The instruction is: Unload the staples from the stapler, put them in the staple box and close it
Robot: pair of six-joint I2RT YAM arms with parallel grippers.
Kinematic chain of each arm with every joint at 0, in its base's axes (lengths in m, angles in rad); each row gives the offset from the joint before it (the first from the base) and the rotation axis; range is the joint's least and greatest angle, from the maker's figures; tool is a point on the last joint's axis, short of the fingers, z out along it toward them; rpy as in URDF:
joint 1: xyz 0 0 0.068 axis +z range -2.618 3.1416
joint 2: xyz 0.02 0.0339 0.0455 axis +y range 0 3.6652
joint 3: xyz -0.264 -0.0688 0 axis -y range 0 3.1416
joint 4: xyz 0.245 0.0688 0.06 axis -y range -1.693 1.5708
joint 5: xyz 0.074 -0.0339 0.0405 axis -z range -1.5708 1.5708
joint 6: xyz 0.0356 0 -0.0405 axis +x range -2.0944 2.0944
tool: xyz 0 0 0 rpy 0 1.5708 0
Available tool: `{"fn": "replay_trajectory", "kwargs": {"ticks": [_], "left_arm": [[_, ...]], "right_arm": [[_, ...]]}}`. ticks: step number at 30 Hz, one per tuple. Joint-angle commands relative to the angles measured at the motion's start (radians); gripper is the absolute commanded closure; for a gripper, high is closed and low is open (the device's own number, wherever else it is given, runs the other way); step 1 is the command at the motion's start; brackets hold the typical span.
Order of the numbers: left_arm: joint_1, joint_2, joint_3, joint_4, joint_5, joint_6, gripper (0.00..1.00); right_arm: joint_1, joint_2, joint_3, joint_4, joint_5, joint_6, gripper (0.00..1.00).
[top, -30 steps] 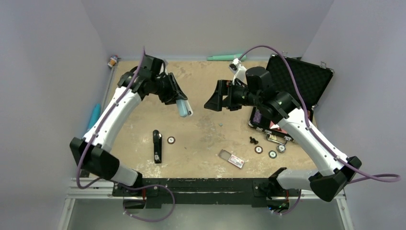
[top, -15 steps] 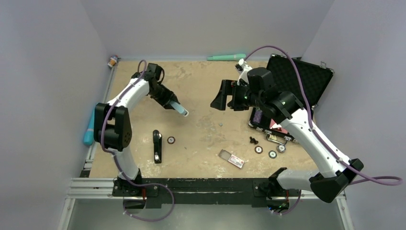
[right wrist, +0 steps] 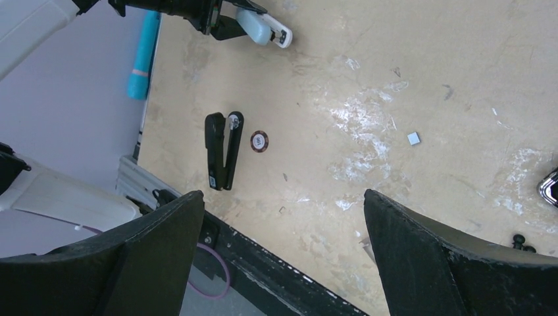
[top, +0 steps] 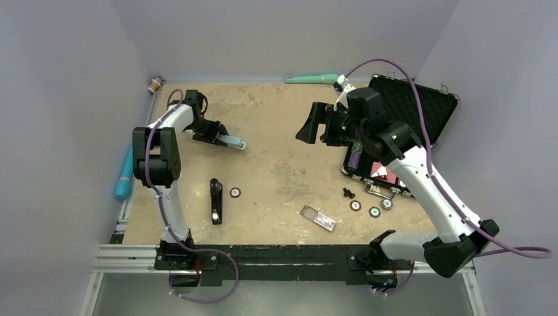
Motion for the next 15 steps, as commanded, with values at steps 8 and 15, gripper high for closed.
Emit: {"fn": "replay_trajectory", "kwargs": {"ticks": [8, 15], "left_arm": [[0.100, 0.054, 0.118, -0.065, -0.021, -0.033, 1.00], [0.119, 0.090, 0.152, -0.108, -0.030, -0.016, 0.61]], "right_arm": [[-0.022, 0.065, 0.034, 0.018, -0.040, -0.020, 0.03], [-0.028, 0.075, 0.053, 0.006, -0.037, -0.041, 0.03]]}}
